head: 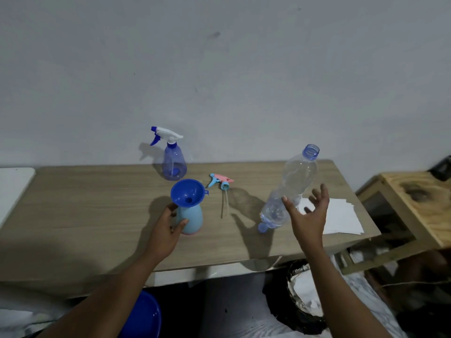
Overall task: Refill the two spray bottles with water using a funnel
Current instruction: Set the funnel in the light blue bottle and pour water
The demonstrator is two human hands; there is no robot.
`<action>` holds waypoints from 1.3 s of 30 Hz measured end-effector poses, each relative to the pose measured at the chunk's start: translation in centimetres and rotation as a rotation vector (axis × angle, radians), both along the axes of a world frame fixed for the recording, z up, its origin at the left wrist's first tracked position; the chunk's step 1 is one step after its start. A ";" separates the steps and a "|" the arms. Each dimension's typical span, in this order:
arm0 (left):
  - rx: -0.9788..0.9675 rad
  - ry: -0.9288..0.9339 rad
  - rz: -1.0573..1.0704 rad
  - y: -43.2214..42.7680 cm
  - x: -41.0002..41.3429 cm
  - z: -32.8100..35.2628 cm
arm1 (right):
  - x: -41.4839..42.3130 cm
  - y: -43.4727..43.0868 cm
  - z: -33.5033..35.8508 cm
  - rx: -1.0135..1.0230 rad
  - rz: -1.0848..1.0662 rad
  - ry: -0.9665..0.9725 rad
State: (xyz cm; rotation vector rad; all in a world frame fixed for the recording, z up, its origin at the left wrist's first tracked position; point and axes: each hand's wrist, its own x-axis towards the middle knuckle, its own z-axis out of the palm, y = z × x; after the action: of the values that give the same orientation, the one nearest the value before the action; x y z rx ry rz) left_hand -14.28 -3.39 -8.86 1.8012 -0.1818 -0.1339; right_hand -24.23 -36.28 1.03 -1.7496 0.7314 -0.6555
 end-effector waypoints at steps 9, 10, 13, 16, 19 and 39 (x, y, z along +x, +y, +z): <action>-0.019 0.038 0.034 0.0 -0.5 0.1 | 3.2 -1.6 1.2 -0.105 0.133 -0.020; -0.014 0.038 0.043 0.2 -0.6 0.3 | 3.2 -1.4 1.3 -0.114 0.136 -0.032; 0.033 -0.028 0.092 1.1 -0.9 1.2 | 2.9 -0.3 2.0 -0.162 0.142 -0.098; 0.019 -0.110 0.105 1.7 -0.6 2.6 | 2.8 1.2 3.2 -0.207 0.143 -0.221; 0.033 -0.118 0.077 1.5 -0.2 4.9 | 3.1 2.3 4.8 -0.251 0.215 -0.310; 0.206 -0.213 -0.009 0.5 1.5 8.3 | 5.7 5.8 11.1 -1.002 0.960 0.496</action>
State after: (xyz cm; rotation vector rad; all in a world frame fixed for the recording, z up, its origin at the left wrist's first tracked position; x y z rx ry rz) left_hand -12.75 -2.84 -0.56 2.0192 -0.3375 0.0353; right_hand -18.49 -30.51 12.16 -2.8957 -0.2886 0.1669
